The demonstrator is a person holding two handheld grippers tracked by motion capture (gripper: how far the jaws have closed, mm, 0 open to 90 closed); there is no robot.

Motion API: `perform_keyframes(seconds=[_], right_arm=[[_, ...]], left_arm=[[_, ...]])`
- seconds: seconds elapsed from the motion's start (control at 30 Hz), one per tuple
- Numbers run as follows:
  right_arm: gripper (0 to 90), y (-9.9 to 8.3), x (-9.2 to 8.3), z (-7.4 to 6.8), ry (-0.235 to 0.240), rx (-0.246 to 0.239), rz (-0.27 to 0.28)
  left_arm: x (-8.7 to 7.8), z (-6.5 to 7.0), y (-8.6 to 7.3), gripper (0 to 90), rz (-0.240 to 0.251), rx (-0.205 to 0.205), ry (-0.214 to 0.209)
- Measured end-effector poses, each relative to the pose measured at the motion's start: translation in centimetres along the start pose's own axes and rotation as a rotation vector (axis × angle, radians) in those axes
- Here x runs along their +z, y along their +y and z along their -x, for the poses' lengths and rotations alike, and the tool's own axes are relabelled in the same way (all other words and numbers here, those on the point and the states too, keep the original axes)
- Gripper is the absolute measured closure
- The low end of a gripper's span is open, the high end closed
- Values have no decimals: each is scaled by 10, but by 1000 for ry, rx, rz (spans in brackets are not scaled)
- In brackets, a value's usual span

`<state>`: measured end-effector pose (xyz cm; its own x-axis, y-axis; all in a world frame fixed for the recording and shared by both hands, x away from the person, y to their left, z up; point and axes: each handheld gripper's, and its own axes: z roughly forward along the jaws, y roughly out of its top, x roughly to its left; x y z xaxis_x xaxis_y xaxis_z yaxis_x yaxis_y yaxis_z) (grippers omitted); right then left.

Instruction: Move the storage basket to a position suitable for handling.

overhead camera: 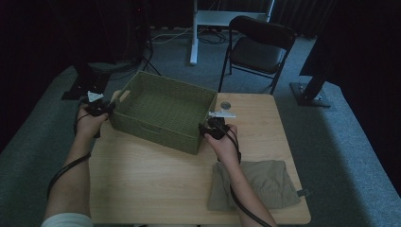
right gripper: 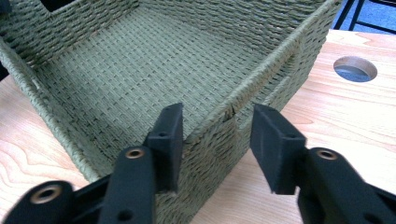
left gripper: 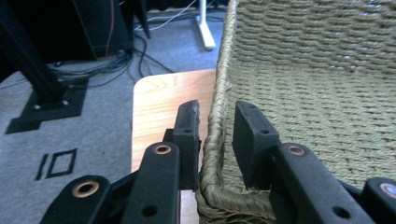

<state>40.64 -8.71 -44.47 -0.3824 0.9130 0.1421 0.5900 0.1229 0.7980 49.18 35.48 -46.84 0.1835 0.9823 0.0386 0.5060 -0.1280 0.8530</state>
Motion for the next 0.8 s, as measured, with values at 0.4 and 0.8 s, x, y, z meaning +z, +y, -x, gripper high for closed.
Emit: perform_keyframes(seconds=[0.4, 0.8], right_arm=[[711, 0, 1, 1, 9, 46, -8], [732, -3, 4, 5, -32, 45, -22]], left_arm=[[-14, 8, -6, 742, -32, -58, 20], [-36, 24, -22, 742, -11, -145, 19]])
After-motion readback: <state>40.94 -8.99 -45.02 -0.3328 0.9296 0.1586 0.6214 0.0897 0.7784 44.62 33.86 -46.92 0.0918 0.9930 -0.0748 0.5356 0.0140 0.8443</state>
